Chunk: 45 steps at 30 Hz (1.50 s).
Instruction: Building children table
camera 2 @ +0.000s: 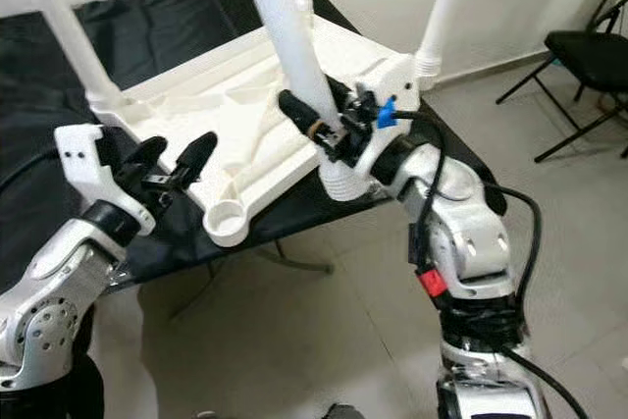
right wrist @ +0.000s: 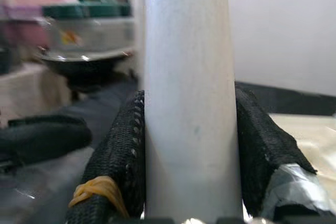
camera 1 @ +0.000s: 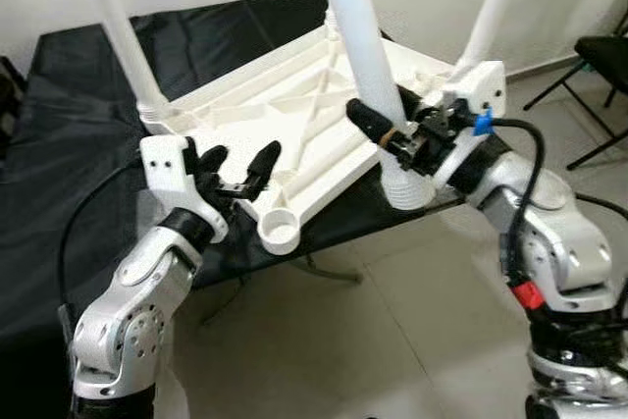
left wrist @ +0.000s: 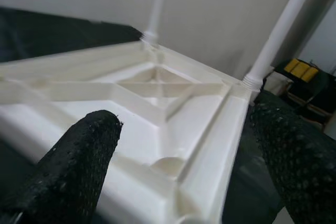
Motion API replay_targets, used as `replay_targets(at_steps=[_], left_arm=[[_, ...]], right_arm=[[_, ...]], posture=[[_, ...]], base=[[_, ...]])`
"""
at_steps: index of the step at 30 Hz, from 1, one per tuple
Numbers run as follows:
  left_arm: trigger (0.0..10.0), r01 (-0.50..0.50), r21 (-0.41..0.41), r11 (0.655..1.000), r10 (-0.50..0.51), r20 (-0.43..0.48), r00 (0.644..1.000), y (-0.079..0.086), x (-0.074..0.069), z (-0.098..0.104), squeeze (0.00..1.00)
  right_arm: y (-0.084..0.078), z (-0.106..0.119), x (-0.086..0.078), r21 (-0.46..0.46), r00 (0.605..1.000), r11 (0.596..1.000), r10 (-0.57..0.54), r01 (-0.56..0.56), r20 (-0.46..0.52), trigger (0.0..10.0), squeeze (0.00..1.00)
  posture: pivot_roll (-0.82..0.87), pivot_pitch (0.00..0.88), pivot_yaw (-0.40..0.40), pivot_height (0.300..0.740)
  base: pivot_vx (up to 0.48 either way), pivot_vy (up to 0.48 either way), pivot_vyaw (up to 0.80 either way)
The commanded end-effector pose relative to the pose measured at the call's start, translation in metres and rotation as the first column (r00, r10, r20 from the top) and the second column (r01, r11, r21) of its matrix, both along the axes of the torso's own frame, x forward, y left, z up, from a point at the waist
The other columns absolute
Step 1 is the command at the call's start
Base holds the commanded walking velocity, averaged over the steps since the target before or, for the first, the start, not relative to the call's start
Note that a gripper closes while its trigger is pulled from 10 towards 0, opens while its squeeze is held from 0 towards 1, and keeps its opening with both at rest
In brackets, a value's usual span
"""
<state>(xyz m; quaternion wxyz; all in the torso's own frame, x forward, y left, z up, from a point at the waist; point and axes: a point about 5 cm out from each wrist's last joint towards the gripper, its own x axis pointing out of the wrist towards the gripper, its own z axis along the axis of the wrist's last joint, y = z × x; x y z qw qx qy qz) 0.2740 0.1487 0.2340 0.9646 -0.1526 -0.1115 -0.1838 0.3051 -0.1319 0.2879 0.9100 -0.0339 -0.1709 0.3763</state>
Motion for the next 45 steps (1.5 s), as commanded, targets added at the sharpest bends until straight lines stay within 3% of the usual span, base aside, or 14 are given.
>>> replay_targets(at_steps=[1,2,6,9,11,13,16,17,21,23,26,41,45], left_arm=[[10.0,-0.038,0.009,0.999,0.038,-0.034,0.999,0.008,-0.001,-0.007,0.0],[10.0,-0.035,0.042,0.999,0.036,-0.035,0.999,0.006,-0.003,-0.012,0.0],[10.0,-0.025,0.059,0.998,0.028,-0.045,0.999,0.004,-0.005,-0.017,0.0],[10.0,-0.017,0.049,0.999,0.019,-0.037,0.999,0.002,-0.007,-0.015,0.0],[10.0,0.02,0.007,1.0,-0.02,0.002,1.0,0.002,-0.007,-0.003,0.0],[10.0,0.02,0.007,1.0,-0.02,0.002,1.0,0.002,-0.007,-0.003,0.0],[10.0,0.16,-0.081,0.984,-0.149,0.126,0.981,0.005,-0.009,0.031,0.0],[10.0,0.244,-0.103,0.964,-0.222,0.192,0.956,0.006,-0.011,0.048,0.0],[10.0,0.311,-0.096,0.946,-0.279,0.252,0.927,0.006,-0.014,0.063,0.0],[10.0,0.374,-0.069,0.925,-0.334,0.323,0.886,0.006,-0.015,0.081,0.0],[10.0,0.398,-0.034,0.917,-0.361,0.356,0.862,0.006,-0.015,0.092,0.0],[10.0,0.354,0.023,0.935,-0.337,0.364,0.868,0.019,-0.01,0.105,0.0],[10.0,0.378,0.066,0.923,-0.374,0.375,0.848,0.019,-0.013,0.107,0.0]], right_arm=[[0.005,0.009,-0.004,0.037,0.999,0.999,0.017,-0.019,0.041,10.0,0.0],[0.009,0.01,-0.002,0.098,0.999,0.995,0.017,-0.02,0.034,10.0,0.0],[0.012,0.011,-0.001,0.114,0.999,0.993,0.031,-0.034,0.027,10.0,0.0],[0.014,0.013,-0.006,0.15,0.99,0.98,0.127,-0.134,0.055,10.0,0.0],[0.01,0.015,-0.01,0.164,0.975,0.962,0.208,-0.218,0.074,10.0,0.0],[0.01,0.015,-0.01,0.164,0.975,0.962,0.208,-0.218,0.074,10.0,0.0],[0.003,0.014,-0.014,0.103,0.958,0.954,0.274,-0.282,0.085,10.0,0.0],[0.0,0.013,-0.015,0.077,0.953,0.952,0.289,-0.296,0.09,10.0,0.0],[-0.001,0.011,-0.017,0.018,0.948,0.952,0.303,-0.306,0.092,10.0,0.0],[-0.003,0.006,-0.017,-0.033,0.948,0.951,0.308,-0.307,0.084,10.0,0.0],[-0.004,0.003,-0.016,-0.056,0.948,0.952,0.306,-0.302,0.084,10.0,0.0],[-0.003,-0.002,-0.012,-0.076,0.958,0.961,0.271,-0.264,0.095,10.0,0.0],[-0.001,-0.002,-0.012,-0.077,0.955,0.96,0.278,-0.271,0.102,10.0,0.0]], posture=[[-0.03,0.191,-0.004,0.74],[-0.03,0.194,-0.004,0.74],[-0.03,0.196,-0.005,0.74],[-0.02,0.195,-0.013,0.74],[-0.02,0.194,-0.015,0.74],[-0.02,0.194,-0.015,0.74],[-0.02,0.185,-0.017,0.74],[-0.02,0.18,-0.016,0.74],[-0.02,0.175,-0.016,0.74],[-0.02,0.168,-0.016,0.74],[-0.01,0.167,-0.013,0.74],[-0.01,0.165,-0.003,0.74],[0.0,0.164,-0.002,0.74]], base=[[0.0,0.48,0.0],[0.0,0.0,0.0],[0.0,0.0,0.0],[0.0,0.0,0.0],[0.0,0.0,0.0],[0.0,0.0,0.0],[0.0,0.0,0.0],[0.0,0.0,0.0],[0.0,0.0,0.0],[0.0,0.0,0.0],[0.0,0.0,0.0],[0.0,0.0,0.0],[0.0,-0.374,0.0]])
